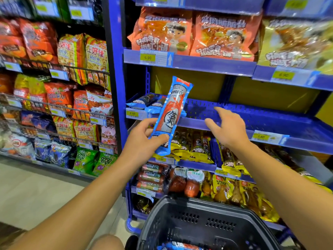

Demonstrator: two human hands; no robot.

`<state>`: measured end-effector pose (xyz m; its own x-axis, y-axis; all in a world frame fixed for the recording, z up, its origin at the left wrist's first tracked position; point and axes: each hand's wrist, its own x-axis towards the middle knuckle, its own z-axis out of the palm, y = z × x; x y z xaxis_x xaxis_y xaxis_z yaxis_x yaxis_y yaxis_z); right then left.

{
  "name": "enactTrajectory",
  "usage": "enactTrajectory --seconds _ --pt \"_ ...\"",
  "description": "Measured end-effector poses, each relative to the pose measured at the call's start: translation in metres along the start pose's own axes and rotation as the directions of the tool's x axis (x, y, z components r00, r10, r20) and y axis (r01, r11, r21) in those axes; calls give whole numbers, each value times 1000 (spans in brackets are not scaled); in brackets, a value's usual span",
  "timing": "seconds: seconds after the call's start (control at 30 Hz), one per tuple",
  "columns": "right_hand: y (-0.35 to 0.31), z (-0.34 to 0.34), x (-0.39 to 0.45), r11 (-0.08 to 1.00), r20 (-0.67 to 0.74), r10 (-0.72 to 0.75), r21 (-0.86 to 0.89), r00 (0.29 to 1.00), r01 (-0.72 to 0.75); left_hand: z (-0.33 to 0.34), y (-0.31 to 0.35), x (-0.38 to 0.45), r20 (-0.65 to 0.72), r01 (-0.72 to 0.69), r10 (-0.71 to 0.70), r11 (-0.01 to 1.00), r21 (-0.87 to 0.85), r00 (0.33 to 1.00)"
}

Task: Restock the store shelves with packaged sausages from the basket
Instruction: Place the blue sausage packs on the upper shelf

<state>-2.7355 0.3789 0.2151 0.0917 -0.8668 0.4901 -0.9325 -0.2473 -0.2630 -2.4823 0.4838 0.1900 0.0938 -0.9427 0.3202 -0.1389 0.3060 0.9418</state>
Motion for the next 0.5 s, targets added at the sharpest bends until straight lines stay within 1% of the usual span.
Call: enactTrajectory --seconds 0.07,0.13,0.23,0.3,0.33,0.43,0.5 --pt "23 -6 -6 997 -17 40 -59 999 -41 23 5 3 6 4 -4 1000 14 1000" --pt "41 -10 -12 992 8 54 -111 999 -53 43 9 9 3 12 -12 999 45 1000" --pt "57 -10 -18 985 35 2 -170 999 4 71 12 23 -63 37 -32 996 78 998" --pt "61 -9 -22 980 41 -35 -197 999 42 88 14 35 -112 33 -12 983 179 994" --pt "62 -7 -24 979 43 -39 -200 998 46 95 16 40 -129 29 -3 978 205 992" --pt "65 -5 -25 985 40 -32 -166 999 38 112 23 49 -160 11 24 978 210 987" --pt "67 -6 -23 996 39 -15 -83 999 18 118 28 51 -144 -5 45 964 265 989"
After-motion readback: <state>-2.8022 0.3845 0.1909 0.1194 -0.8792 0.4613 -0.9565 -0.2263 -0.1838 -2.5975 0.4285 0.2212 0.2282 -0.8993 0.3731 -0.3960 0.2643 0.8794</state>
